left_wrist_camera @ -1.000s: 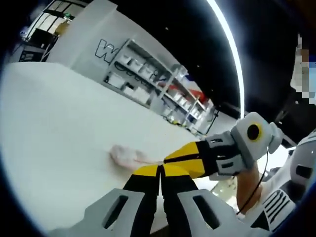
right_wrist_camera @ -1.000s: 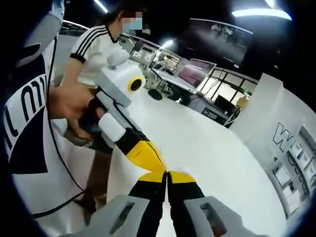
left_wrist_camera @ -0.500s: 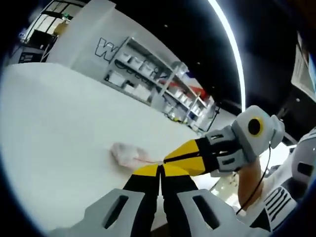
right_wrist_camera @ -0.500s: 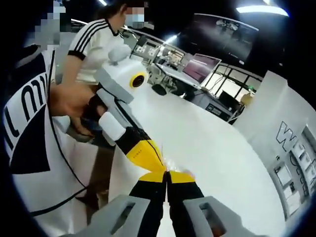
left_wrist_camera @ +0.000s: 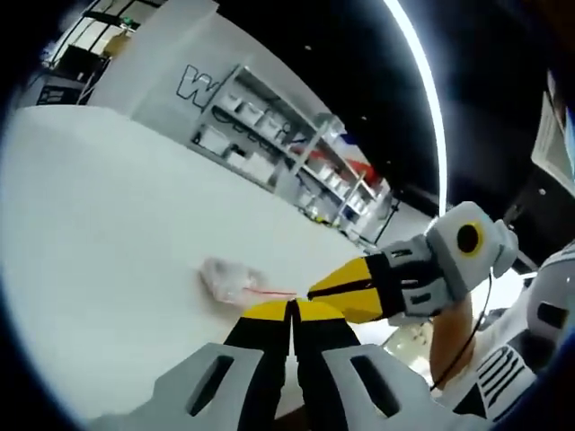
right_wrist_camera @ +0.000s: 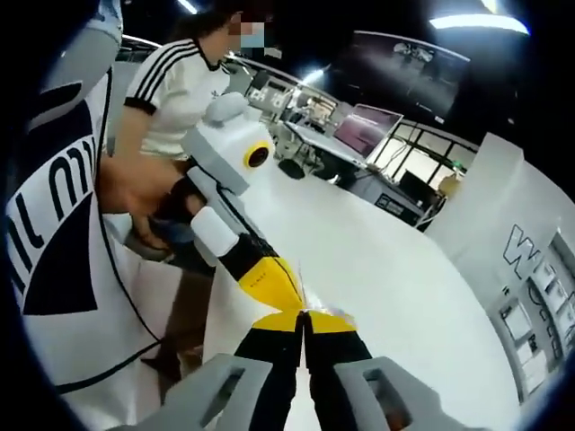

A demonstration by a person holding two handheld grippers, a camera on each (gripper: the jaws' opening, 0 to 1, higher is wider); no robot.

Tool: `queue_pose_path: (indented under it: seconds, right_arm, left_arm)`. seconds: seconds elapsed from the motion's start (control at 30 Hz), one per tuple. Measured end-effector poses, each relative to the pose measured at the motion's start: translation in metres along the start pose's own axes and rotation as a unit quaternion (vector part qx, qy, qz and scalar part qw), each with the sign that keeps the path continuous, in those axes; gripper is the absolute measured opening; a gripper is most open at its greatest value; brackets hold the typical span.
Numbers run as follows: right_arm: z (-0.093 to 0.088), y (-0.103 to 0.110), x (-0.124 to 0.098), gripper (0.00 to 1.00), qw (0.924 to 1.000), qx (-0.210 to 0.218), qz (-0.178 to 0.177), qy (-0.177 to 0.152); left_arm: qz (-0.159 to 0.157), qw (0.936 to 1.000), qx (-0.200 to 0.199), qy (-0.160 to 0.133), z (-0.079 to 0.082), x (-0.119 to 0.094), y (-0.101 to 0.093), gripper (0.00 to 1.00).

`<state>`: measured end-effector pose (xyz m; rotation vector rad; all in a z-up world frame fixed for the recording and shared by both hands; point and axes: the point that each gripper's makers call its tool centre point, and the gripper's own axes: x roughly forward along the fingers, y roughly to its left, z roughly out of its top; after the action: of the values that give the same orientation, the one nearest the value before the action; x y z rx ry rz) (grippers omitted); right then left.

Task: Open the resealable bag by pulling the two sides of the seal apart until the entire bag opening is separated and visibly accessible.

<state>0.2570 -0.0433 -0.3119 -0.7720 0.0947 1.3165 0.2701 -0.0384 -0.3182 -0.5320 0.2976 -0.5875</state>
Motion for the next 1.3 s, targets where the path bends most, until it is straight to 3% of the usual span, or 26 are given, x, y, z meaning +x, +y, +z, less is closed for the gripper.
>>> queue_pose_path:
  seconds: [0.6,0.8,1.03,1.1,1.23,1.3]
  right_arm:
    - [-0.003,-0.005,0.001,0.00,0.9997,0.023,0.000,0.002]
    - [-0.001,-0.006,0.000,0.00,0.9997,-0.012,-0.020,0.010]
    - [0.002,-0.010,-0.001,0.00,0.9993,-0.015,-0.034,0.001]
    - [0.003,-0.021,-0.004,0.00,0.9974,-0.028,-0.066,0.005]
    - [0.006,-0.027,-0.008,0.00,0.9975,-0.010,-0.070,-0.006]
    - [0.006,-0.028,-0.009,0.00,0.9971,-0.009,-0.075,-0.009]
  left_arm:
    - [0.007,0.9994,0.033,0.010,0.002,0.003,-0.003,0.01]
    - [0.009,0.9994,0.027,0.017,0.001,0.004,-0.001,0.01]
    - [0.012,0.9992,0.027,0.029,-0.003,0.003,-0.001,0.01]
    - [0.011,0.9987,0.025,0.042,-0.009,0.004,-0.001,0.01]
    - [0.001,0.9990,0.014,0.042,-0.013,0.006,-0.003,0.01]
    - [-0.011,0.9997,-0.002,0.023,-0.007,0.006,-0.005,0.01]
